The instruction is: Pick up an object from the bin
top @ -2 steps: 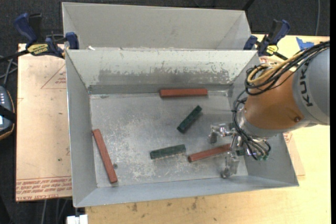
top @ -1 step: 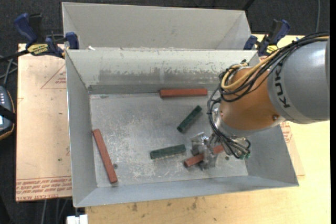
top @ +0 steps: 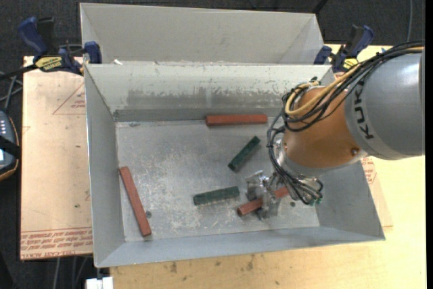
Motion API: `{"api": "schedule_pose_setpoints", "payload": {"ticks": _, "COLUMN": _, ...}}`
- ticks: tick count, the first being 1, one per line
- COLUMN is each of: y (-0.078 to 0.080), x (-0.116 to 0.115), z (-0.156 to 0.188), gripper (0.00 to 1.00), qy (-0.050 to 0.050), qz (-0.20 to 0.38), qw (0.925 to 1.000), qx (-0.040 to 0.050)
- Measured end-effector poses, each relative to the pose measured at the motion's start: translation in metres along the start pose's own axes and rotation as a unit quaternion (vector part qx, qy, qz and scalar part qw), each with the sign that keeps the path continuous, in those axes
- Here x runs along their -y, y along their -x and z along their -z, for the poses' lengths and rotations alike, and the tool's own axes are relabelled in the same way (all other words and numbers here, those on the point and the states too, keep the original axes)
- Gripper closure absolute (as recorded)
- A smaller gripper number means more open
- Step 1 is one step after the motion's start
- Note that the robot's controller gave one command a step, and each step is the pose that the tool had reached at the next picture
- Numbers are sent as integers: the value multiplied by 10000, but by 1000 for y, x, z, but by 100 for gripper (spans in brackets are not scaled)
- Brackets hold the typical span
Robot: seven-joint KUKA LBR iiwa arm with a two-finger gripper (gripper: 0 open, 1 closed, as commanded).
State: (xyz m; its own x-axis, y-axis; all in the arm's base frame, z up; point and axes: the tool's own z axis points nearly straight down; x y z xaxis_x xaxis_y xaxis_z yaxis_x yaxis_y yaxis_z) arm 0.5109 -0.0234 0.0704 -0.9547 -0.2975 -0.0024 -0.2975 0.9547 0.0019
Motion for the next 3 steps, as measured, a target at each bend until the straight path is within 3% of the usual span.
{"api": "schedule_pose_setpoints", "payload": {"ticks": 3, "y": -1, "x": -1, "z": 28, "gripper": 100, "qy": -3, "qz": 4, "qw": 10000, "qx": -11}}
